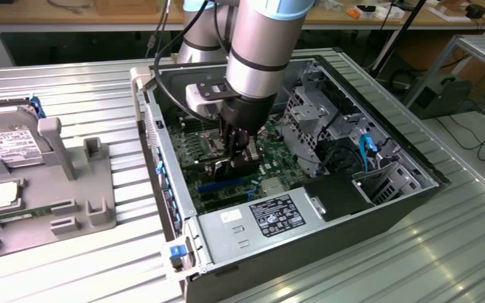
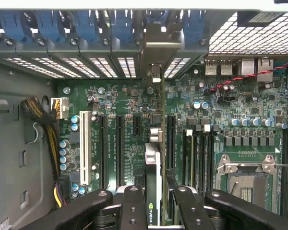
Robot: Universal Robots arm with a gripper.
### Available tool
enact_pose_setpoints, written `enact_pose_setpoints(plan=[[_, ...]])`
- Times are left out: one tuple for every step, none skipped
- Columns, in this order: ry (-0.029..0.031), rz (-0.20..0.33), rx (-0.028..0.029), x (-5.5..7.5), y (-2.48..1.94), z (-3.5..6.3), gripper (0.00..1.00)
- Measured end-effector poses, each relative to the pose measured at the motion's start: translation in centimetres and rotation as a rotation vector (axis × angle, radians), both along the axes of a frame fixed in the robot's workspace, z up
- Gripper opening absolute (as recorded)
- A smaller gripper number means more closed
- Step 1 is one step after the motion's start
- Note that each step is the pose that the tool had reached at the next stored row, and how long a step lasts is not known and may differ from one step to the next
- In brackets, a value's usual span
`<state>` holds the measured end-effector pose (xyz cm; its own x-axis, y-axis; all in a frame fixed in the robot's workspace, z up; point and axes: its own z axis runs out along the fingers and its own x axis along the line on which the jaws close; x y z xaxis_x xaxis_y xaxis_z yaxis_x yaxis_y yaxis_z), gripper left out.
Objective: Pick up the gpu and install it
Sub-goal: 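Insert the gpu into the slot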
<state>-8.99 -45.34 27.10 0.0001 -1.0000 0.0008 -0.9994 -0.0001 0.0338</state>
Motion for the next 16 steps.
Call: enact_pose_setpoints(plan=[[0.0001,0.0,-0.0002,0.0,0.0,-0.04,0.27],[0.0002,0.0,-0.0004,0.0,0.0,-0.1,0.27],[0.0003,0.0,-0.0005,0.0,0.0,-0.13,0.27],[0.0003,0.0,-0.0005,-0.01,-0.01,-0.13,0.27],[0.0001,0.0,-0.0003,-0.01,0.0,-0.14,0.27],[0.0001,0.0,-0.0001,-0.05,0.0,-0.15,0.27],[0.0001,0.0,-0.0001,-0.08,0.0,-0.18,0.27],[0.0001,0.0,-0.0002,-0.08,0.0,-0.19,0.27],[0.0001,0.0,-0.0003,-0.08,0.0,-0.19,0.27],[0.0001,0.0,-0.0003,-0.08,0.0,-0.19,0.27],[0.0001,0.0,-0.0002,-0.08,0.0,-0.19,0.27],[0.0001,0.0,-0.0003,-0.08,0.0,-0.19,0.27],[0.0001,0.0,-0.0002,-0.08,0.0,-0.19,0.27],[0.0001,0.0,-0.0002,-0.08,0.0,-0.19,0.27],[0.0001,0.0,-0.0002,-0.08,0.0,-0.19,0.27],[0.0001,0.0,-0.0001,-0.09,-0.02,-0.2,0.27]])
